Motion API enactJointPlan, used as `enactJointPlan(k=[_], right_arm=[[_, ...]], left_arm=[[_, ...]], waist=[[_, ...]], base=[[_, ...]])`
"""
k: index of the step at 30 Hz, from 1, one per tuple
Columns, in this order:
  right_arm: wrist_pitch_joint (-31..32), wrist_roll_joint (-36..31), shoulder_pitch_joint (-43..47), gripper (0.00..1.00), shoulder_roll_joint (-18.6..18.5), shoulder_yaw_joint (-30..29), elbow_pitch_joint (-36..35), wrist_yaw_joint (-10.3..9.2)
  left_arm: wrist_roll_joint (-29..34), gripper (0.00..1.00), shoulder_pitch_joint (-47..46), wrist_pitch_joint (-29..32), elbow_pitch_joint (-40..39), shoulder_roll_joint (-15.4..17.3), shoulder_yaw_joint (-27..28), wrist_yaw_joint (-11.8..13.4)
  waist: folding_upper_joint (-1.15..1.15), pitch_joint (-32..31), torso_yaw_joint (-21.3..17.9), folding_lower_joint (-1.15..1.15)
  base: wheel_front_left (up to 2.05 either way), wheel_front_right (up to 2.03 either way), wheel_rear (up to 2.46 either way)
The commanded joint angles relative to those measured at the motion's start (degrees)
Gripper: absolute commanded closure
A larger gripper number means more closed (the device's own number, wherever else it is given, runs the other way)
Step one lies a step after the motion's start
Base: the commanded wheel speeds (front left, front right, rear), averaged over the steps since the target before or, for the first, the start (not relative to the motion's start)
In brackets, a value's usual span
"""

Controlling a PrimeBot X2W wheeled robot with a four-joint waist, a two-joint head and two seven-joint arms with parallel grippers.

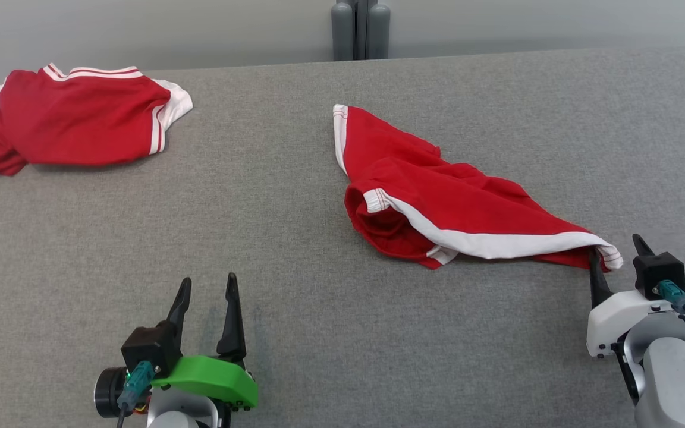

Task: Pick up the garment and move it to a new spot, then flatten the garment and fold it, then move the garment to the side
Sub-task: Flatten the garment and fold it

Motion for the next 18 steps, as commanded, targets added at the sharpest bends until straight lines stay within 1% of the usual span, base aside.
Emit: enactJointPlan(k=[1, 5, 9, 11, 13, 15, 18], right_arm=[[-0.2, 0.8, 1.4, 0.0, 0.2, 0.3, -1.1, 0.01], [-0.2, 2.6, 3.3, 0.0, 0.7, 0.6, -4.5, 0.01], [-0.2, 4.5, 6.0, 0.0, 1.4, 0.1, -8.4, 0.01], [-0.2, 5.2, 7.4, 0.0, 1.9, -0.3, -10.9, 0.01], [-0.2, 5.8, 9.1, 0.0, 2.6, -0.8, -13.6, 0.01], [-0.2, 6.3, 10.4, 0.0, 3.0, -1.3, -16.0, 0.01], [-0.2, 7.0, 11.9, 0.0, 4.0, -0.9, -19.4, 0.01]], left_arm=[[0.5, 0.0, -0.5, 0.0, -0.2, 0.1, -0.1, -0.1], [-0.2, 0.0, -0.5, 0.0, -0.6, 0.1, -0.8, -0.6], [-1.7, 0.0, -2.3, 0.0, -1.1, 0.1, -3.9, -2.6], [-2.5, 0.0, -3.6, 0.0, -1.1, 0.1, -6.8, -4.0], [-3.4, 0.0, -5.1, 0.0, -0.7, 0.1, -10.0, -4.8], [-4.9, 0.0, -7.3, 0.0, 0.1, 0.2, -13.3, -5.2], [-8.2, 0.0, -10.4, 0.0, 2.2, 0.2, -17.5, -4.9]], waist=[[0.0, -0.4, -0.3, 0.0], [0.0, -1.1, -0.6, 0.0], [0.0, -1.6, -1.0, 0.0], [0.0, -1.8, -1.3, 0.0], [0.0, -2.0, -1.9, 0.0], [0.0, -1.9, -2.7, 0.0], [0.0, -1.8, -4.6, 0.0]], base=[[0.0, 0.0, 0.0], [0.0, 0.0, 0.0], [0.0, 0.0, 0.0], [0.0, 0.0, 0.0], [0.0, 0.0, 0.0], [0.0, 0.0, 0.0], [0.0, 0.0, 0.0]])
